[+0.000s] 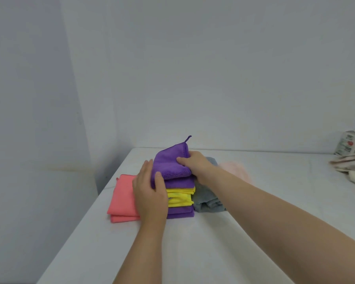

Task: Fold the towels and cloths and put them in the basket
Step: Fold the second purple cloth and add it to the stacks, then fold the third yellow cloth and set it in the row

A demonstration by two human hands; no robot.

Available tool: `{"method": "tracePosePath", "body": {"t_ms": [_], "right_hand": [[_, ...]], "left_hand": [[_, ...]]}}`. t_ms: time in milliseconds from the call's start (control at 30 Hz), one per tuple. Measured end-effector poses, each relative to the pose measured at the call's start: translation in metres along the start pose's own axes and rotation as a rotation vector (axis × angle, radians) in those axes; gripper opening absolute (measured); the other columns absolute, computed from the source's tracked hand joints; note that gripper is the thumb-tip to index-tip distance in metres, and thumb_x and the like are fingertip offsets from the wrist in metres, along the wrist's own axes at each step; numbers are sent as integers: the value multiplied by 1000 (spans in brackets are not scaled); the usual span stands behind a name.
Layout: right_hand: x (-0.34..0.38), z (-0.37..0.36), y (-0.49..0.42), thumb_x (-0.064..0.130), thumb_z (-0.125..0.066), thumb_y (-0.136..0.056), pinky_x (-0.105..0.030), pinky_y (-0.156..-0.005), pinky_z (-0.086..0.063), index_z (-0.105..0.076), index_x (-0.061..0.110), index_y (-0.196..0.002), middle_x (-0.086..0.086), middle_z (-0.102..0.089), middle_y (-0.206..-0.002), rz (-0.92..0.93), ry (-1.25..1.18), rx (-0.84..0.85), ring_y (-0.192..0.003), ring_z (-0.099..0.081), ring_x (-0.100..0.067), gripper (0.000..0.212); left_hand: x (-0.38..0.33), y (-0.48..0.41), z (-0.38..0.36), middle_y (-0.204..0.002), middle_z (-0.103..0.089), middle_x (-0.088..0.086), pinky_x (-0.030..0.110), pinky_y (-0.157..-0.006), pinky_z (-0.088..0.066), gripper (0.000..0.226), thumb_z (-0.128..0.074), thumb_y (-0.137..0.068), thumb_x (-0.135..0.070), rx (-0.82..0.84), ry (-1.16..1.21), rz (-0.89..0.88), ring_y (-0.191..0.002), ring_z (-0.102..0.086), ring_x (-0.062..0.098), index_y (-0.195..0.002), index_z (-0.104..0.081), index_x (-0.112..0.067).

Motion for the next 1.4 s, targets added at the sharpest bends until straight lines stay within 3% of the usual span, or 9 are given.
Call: {"method": "tracePosePath", "body": {"t_ms": [200,333,433,533,667,967,1067,1200,1400], "right_hand": [[57,29,5,17,-51,-89,-33,-105,-35,-35,10,-142,-9,-41,-142,327,416,-292,-128,-43,-25,56],[63,-4,6,19,-38,-95,-34,-103,-38,-48,12,-133,-10,-50,-137,396,741,-93,-123,-48,-28,40],[7,-28,1,32,-27,-99,-48,-112,-23,-38,10,-138,-10,-33,-149,250,1122,146,-139,-28,-29,46],[-28,-29,1,37,-21,-101,-52,-116,-5,-16,17,-151,-2,-9,-160,243,1067,163,-146,-6,-21,54],[-26,-30,5,35,-22,-101,-51,-117,-8,-20,16,-150,-3,-13,-159,327,1039,109,-146,-9,-21,53],[-22,-29,5,32,-24,-101,-48,-117,-16,-30,12,-146,-7,-22,-156,351,992,106,-144,-17,-24,50],[-6,-17,16,23,-31,-100,-44,-110,-29,-50,2,-126,-15,-41,-140,425,850,33,-130,-36,-28,39],[5,9,43,17,-32,-100,-30,-109,-26,-46,2,-134,-14,-40,-145,470,734,-54,-134,-35,-25,39],[-16,69,80,14,-36,-96,-31,-93,-40,-55,8,-124,-9,-58,-125,422,614,-202,-117,-50,-24,35]], "left_hand": [[0,-1,-6,-125,-61,-3,22,-101,-33,41,-42,-82,-28,49,-80,-95,-119,-46,13,-110,-69,-14],[3,-2,-5,-124,-63,-1,25,-101,-36,45,-37,-82,-27,34,-90,-47,-118,-46,13,-109,-70,-11],[8,-1,-7,-134,-56,3,21,-101,-30,47,-37,-83,-16,103,-206,-24,-123,-44,18,-123,-62,-8],[15,0,-11,-143,-47,3,26,-106,-30,45,-41,-89,-6,201,-311,10,-130,-42,19,-131,-56,-10],[15,2,-10,-146,-44,1,26,-105,-31,58,-31,-81,-25,227,-327,36,-131,-42,19,-133,-55,-12],[13,0,-8,-146,-44,0,25,-105,-29,44,-42,-92,-8,212,-363,-25,-133,-40,16,-134,-54,-13],[1,1,-4,-135,-55,8,28,-103,-32,41,-40,-90,-11,164,-376,-116,-126,-46,23,-125,-60,-6],[-18,4,-5,-111,-67,17,44,-96,-44,49,-32,-81,-19,117,-505,-310,-111,-56,37,-102,-70,3],[-51,37,-32,-119,-63,17,44,-97,-43,38,-37,-80,-12,251,-640,-576,-118,-51,38,-98,-69,-1]]}}
Point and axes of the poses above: each hand's wrist, its own y-axis away from the middle knuckle, its own z-axis out of the back of the hand, x = y × z, the point moved 5 cm from there along -y, towards the middle knuckle
